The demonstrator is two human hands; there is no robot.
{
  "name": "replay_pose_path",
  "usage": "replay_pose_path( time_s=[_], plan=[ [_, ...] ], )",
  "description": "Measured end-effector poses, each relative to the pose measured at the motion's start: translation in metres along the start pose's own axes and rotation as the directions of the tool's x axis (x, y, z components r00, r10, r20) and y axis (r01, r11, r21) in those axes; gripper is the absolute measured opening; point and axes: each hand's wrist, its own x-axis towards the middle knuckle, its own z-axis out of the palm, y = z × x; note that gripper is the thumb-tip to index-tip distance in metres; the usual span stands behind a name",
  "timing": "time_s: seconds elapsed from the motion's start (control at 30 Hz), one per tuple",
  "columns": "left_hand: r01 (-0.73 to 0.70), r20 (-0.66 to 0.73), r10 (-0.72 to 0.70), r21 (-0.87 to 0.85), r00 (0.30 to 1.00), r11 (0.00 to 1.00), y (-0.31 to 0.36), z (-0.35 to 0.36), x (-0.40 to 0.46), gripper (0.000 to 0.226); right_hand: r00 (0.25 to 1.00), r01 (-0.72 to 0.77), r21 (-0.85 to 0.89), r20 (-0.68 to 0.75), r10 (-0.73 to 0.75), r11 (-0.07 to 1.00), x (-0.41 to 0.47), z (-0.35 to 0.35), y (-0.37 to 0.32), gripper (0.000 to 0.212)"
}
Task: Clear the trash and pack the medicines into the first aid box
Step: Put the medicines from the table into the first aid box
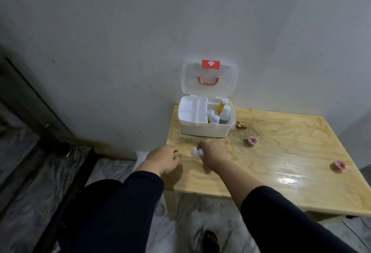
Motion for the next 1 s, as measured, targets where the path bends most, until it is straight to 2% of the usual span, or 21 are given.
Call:
replay_pose_path(
  time_s=[0.1,0.23,0.33,0.43,0.57,0.63,0.77,0.9,1.0],
  plan=[
    [0.000,-0.015,0.000,-0.010,1.000,1.000,0.003,-0.010,0.010,0.046,0.987,0.003,0.148,-0.158,0.021,0.989,0.009,-0.031,-0.011,0.023],
    [-0.048,-0.120,0.039,-0.074,0.992,0.996,0.015,-0.029,0.029,0.048,0.956,-0.048,0.310,-0.263,0.134,0.949,0.033,-0.076,-0.025,0.037],
    [-0.051,-0.163,0.027,-0.144,0.986,0.988,0.018,-0.042,0.055,0.056,0.939,-0.159,0.380,-0.228,0.259,0.911,0.062,-0.097,-0.026,0.031],
    [-0.014,-0.149,-0.026,-0.263,0.989,0.965,0.018,-0.052,0.081,0.059,0.923,-0.250,0.387,-0.181,0.338,0.888,0.092,-0.104,-0.023,0.025],
    [-0.033,-0.129,0.005,-0.210,0.992,0.977,0.022,-0.058,0.105,0.087,0.915,-0.291,0.356,-0.169,0.367,0.888,0.123,-0.105,-0.019,0.012],
    [-0.038,-0.118,0.008,-0.257,0.993,0.966,0.020,-0.055,0.117,0.094,0.910,-0.313,0.336,-0.162,0.381,0.889,0.132,-0.103,-0.018,0.013],
    [-0.054,-0.138,0.007,-0.339,0.990,0.939,0.017,-0.056,0.129,0.094,0.918,-0.312,0.313,-0.145,0.370,0.897,0.138,-0.102,-0.021,0.019],
    [-0.048,-0.113,0.008,-0.353,0.994,0.934,0.011,-0.054,0.137,0.092,0.961,-0.186,0.315,-0.140,0.240,0.931,0.138,-0.102,-0.029,0.043],
    [-0.061,-0.099,0.024,-0.386,0.995,0.920,0.007,-0.050,0.141,0.104,0.983,-0.130,0.246,-0.098,0.158,0.961,0.130,-0.094,-0.040,0.045]
  ],
)
